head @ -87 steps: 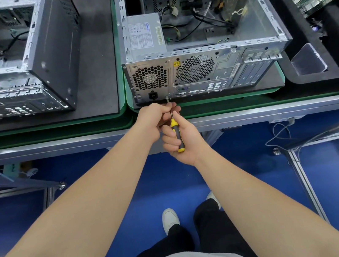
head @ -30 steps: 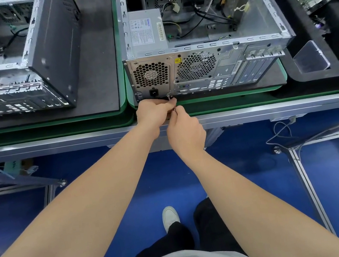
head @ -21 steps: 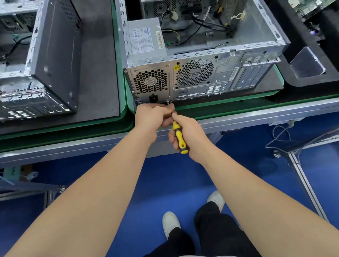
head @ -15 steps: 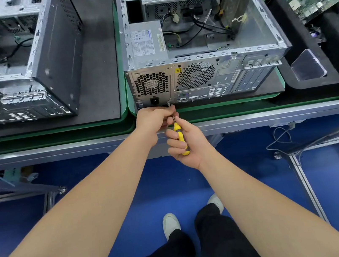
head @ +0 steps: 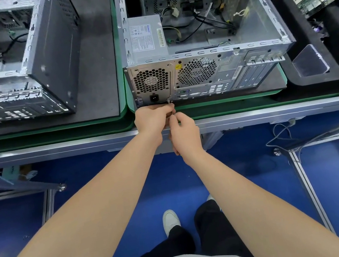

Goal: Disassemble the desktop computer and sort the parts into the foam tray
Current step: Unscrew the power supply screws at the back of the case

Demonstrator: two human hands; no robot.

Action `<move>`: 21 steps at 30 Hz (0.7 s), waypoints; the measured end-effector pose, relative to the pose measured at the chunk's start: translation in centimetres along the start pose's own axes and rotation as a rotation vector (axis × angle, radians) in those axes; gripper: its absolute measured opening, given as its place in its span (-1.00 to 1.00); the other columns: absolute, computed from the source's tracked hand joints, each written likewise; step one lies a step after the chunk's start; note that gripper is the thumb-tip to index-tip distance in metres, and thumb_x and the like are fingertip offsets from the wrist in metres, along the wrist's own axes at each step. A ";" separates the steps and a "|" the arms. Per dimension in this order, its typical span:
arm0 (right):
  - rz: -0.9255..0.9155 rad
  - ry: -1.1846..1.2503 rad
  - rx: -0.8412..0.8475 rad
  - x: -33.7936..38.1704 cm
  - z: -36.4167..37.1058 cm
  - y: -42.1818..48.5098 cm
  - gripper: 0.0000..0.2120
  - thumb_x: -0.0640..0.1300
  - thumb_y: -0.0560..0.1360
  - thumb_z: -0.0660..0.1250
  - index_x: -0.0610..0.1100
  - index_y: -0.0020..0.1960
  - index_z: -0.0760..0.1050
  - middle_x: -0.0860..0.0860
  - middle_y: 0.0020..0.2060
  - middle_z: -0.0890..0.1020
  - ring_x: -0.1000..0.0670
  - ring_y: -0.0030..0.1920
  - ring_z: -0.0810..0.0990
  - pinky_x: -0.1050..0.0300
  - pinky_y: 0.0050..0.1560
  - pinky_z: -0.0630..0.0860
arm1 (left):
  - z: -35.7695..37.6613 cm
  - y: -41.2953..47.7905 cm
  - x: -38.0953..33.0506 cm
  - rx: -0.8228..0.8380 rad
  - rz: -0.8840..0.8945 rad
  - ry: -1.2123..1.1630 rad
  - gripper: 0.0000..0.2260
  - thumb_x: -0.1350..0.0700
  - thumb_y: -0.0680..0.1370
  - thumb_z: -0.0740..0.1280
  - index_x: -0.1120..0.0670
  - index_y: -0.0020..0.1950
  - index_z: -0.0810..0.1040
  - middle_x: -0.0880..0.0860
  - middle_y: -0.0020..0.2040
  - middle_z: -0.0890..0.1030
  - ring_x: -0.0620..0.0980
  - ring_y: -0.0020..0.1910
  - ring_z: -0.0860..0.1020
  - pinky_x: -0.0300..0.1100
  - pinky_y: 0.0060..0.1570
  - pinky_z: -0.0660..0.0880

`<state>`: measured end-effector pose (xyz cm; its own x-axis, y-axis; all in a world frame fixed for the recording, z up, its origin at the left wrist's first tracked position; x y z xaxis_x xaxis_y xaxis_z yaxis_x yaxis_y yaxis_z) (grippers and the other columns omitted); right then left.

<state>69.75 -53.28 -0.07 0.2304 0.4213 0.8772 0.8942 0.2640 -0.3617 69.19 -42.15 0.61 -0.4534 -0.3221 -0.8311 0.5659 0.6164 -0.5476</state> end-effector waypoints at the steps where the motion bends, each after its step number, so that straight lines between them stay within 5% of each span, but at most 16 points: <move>1: -0.054 -0.109 -0.048 0.2 0.0 -0.1 -0.69 -0.06 0.71 0.11 -0.10 -0.19 0.37 -0.01 -0.35 0.52 -0.10 -0.33 0.45 0.09 -0.42 0.30 | 0.0 0.0 0.0 0.005 -0.003 0.004 -0.93 0.14 0.44 0.57 0.11 -0.13 0.73 0.04 -0.21 0.75 0.03 -0.18 0.74 -0.02 -0.07 0.70; 6: -0.180 -0.618 -0.194 0.4 0.2 0.1 -0.79 -0.06 0.74 0.08 -0.12 0.06 0.43 -0.11 -0.19 0.59 -0.21 -0.18 0.54 -0.03 -0.27 0.36 | -0.1 0.3 0.0 0.009 -0.054 0.053 -0.74 0.00 0.37 0.65 0.08 -0.06 0.71 0.03 -0.15 0.75 0.03 -0.13 0.73 0.02 -0.05 0.70; 9: -0.197 -0.658 -0.210 0.3 0.5 0.1 -0.80 -0.07 0.74 0.07 -0.13 0.07 0.41 -0.08 -0.24 0.50 -0.19 -0.23 0.48 -0.03 -0.27 0.36 | 0.0 0.3 0.0 0.018 -0.038 0.078 -0.71 -0.01 0.36 0.65 0.08 -0.03 0.72 0.04 -0.09 0.74 0.04 -0.06 0.71 0.00 -0.03 0.69; 14: -0.018 -0.040 0.024 -0.3 -0.3 0.9 -0.74 0.01 0.70 0.15 -0.10 -0.05 0.47 -0.13 -0.28 0.63 -0.09 -0.40 0.55 0.13 -0.46 0.37 | -0.1 0.4 -0.7 0.044 0.025 0.095 -0.79 0.07 0.41 0.63 0.13 -0.05 0.73 0.06 -0.15 0.75 0.01 -0.13 0.73 -0.13 -0.07 0.67; 21: 0.489 1.032 0.467 -1.4 -0.1 0.2 -0.65 0.12 0.70 0.25 -0.08 -0.09 0.63 0.02 -0.44 0.38 0.06 -0.52 0.30 0.19 -0.54 0.30 | -0.1 0.3 -0.8 0.096 -0.019 0.045 -0.83 0.11 0.44 0.60 0.17 -0.08 0.71 0.12 -0.21 0.75 0.05 -0.12 0.74 -0.18 -0.11 0.68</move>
<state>69.68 -53.92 -1.36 0.8867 -0.2638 0.3797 0.4549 0.6448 -0.6143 69.65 -41.60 1.16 -0.4934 -0.2992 -0.8167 0.6198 0.5379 -0.5714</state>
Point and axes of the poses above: each hand's wrist, its own y-axis towards the middle knuckle, its own z-axis out of the palm, x = y × z, the point moved 3 cm from there along y, towards the middle knuckle
